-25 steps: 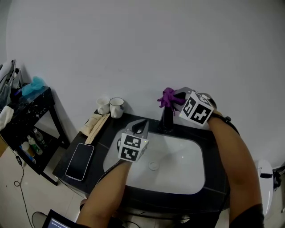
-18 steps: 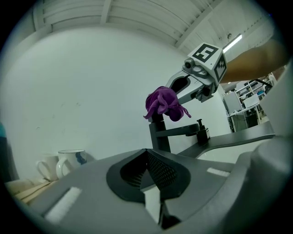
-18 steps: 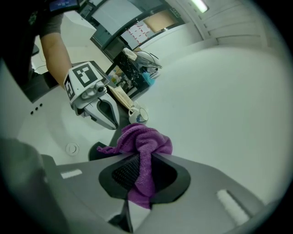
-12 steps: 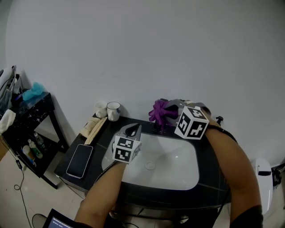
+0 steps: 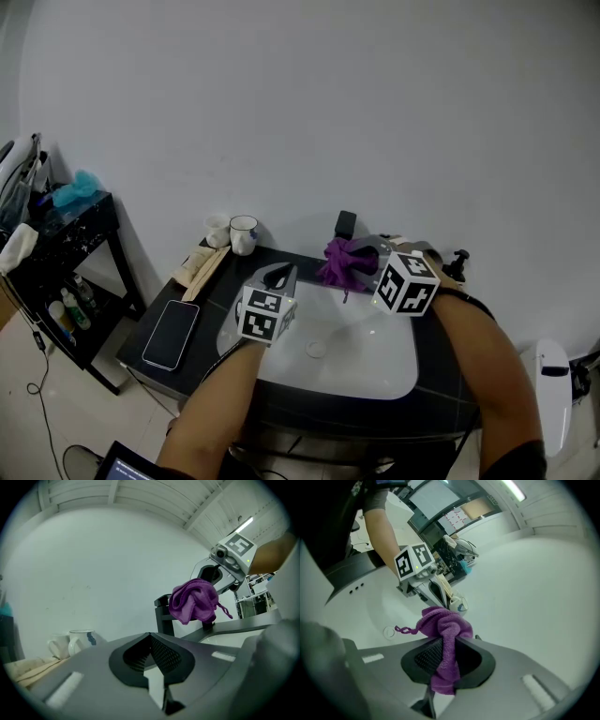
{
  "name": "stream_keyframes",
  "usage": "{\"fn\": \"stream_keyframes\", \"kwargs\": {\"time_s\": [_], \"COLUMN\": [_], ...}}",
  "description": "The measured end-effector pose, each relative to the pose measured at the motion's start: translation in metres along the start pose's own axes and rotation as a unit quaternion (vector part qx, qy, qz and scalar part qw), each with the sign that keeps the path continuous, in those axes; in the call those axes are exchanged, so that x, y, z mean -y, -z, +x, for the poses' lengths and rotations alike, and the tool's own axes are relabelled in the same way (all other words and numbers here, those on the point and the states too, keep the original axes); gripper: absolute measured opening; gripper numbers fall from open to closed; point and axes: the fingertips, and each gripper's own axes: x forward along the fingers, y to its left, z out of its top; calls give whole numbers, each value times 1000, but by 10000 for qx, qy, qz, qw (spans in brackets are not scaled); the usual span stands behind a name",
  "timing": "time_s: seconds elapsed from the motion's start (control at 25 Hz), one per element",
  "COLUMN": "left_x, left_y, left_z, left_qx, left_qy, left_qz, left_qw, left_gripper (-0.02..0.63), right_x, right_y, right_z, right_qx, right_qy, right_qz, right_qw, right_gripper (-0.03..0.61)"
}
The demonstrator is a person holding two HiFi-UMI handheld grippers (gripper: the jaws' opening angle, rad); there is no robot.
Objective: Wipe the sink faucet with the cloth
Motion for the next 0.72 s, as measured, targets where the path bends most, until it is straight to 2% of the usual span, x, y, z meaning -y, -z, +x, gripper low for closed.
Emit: {"fn": "stream_keyframes", "kwargs": {"time_s": [0.36, 0.56, 0.72], "left_x": [0, 8, 9], "left_y": [-3, -7, -5], "left_z": [5, 9, 18], "left_qx": [74, 158, 170], "left_qy": [74, 205, 249], "left_qz": [-171, -107, -24], "left_qw": [9998, 9996, 9995], "left_gripper": [18, 18, 18], "right_x": [25, 38, 43], "right_y": [36, 53, 56], "right_z": [33, 48, 53], "right_qx": [-406, -542, -464], "right_qy": [429, 622, 635], "right_qz": [407, 584, 669], "right_qw": [9974, 9949, 9947], "right_gripper": [64, 64, 64]}}
